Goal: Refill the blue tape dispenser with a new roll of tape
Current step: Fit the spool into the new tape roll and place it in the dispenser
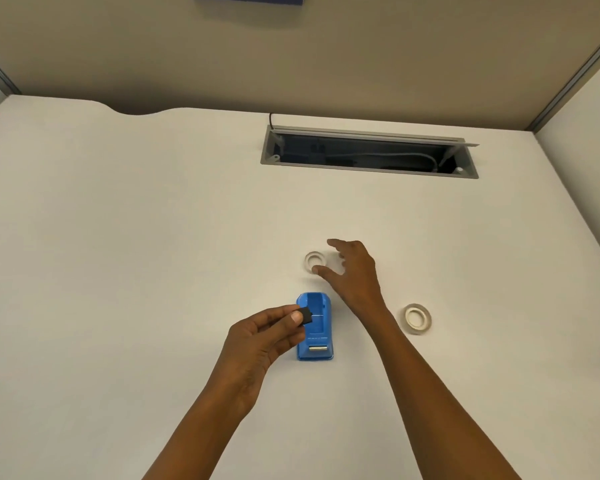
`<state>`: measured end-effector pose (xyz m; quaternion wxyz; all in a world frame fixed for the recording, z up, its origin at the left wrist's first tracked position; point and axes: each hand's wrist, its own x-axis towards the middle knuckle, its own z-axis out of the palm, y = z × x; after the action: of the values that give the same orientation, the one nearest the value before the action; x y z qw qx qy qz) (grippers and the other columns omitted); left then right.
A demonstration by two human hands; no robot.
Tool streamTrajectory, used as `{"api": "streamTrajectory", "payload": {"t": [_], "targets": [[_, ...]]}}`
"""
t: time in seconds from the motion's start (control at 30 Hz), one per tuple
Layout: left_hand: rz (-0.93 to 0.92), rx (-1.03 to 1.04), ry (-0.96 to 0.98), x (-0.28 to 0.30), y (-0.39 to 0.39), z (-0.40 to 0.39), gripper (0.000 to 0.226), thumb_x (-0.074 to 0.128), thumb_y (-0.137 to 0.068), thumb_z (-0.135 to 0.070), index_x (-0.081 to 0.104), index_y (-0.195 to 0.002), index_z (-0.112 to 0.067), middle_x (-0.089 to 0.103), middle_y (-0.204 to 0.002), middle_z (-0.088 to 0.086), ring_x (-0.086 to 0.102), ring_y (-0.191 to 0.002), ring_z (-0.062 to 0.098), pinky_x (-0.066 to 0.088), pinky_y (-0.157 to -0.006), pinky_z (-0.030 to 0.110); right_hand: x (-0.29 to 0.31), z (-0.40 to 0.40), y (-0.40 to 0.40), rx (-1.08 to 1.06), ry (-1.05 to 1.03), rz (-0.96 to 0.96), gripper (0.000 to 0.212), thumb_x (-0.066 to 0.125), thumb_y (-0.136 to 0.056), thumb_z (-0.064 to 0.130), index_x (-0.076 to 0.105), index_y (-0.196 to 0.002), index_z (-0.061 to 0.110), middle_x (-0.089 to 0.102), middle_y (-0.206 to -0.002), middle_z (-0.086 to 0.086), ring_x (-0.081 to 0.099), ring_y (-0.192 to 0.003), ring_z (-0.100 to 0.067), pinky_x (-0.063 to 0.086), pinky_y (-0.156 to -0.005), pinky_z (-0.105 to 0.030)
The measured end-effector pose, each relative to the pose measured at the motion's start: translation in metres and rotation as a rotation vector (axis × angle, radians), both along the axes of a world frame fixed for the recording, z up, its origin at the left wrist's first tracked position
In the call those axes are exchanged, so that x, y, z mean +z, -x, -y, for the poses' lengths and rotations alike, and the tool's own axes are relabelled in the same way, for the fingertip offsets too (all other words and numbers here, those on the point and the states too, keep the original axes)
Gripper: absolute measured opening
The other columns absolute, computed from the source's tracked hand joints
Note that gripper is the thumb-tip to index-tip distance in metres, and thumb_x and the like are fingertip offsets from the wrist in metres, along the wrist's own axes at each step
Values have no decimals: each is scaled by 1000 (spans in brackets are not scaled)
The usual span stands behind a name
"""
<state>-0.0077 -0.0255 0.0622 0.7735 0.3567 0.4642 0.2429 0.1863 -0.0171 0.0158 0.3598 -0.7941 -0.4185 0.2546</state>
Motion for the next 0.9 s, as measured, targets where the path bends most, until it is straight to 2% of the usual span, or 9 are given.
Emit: {"api": "streamTrajectory", "payload": {"t": [0.07,0.13,0.23,0.3,0.4,0.5,0.6,0.7,0.9], "targets": [[13,1,-6,1,-1,0,34,77,-56,-31,76,-88,-20,75,-94,3,70,-89,21,56,-67,20,6,22,-12,-117,21,116,39,72,-80,27,62,-116,15,55,-121,-10,47,-116,-26,38,-91,-25],[19,5,-7,3,-2,0,35,77,-56,-32,75,-88,-20,75,-94,4,70,-88,21,56,-67,21,10,49,-23,-230,121,250,30,69,-82,31,65,-108,16,57,-117,-12,44,-114,-29,36,-86,-26],[15,5,-10,5,-4,2,32,76,-58,-31,76,-87,-19,75,-93,4,71,-87,21,56,-65,22,10,82,-29,-364,405,470,42,60,-85,48,62,-113,17,56,-114,-15,45,-107,-34,40,-85,-39],[16,-7,-5,7,-7,6,31,75,-59,-29,75,-88,-18,75,-93,5,71,-86,21,57,-64,24,8,97,-26,-391,531,524,51,56,-85,53,56,-119,15,52,-115,-16,45,-105,-36,41,-81,-40],[25,-23,4,11,-9,13,29,75,-63,-24,74,-90,-14,75,-94,8,71,-85,22,57,-65,25,5,109,-21,-388,472,357,45,62,-86,39,52,-120,12,47,-117,-16,48,-105,-35,47,-78,-39],[35,-26,-7,13,-8,18,25,73,-71,-14,72,-96,-15,74,-94,11,70,-86,25,58,-73,29,13,116,-20,-336,286,156,38,70,-81,27,59,-115,16,54,-113,-12,56,-97,-28,47,-79,-32],[59,-36,-24,15,-5,22,29,74,-68,-15,72,-97,-16,74,-96,11,70,-88,26,57,-82,30,40,119,-9,-215,14,-258,38,78,-74,19,64,-108,30,66,-104,5,64,-85,-13,48,-68,-13],[71,-77,-49,19,-4,24,38,77,-60,-20,73,-97,-15,73,-100,9,70,-91,27,56,-86,32,65,121,10,-15,-164,-602,45,81,-68,10,67,-105,32,73,-100,11,68,-89,-6,51,-66,-11],[50,-123,-87,23,-3,25,42,78,-58,-23,73,-99,-18,73,-102,8,69,-93,27,54,-89,36,77,119,29,137,-192,-631,48,80,-65,-2,69,-105,21,73,-105,3,68,-99,-16,56,-75,-22]]}}
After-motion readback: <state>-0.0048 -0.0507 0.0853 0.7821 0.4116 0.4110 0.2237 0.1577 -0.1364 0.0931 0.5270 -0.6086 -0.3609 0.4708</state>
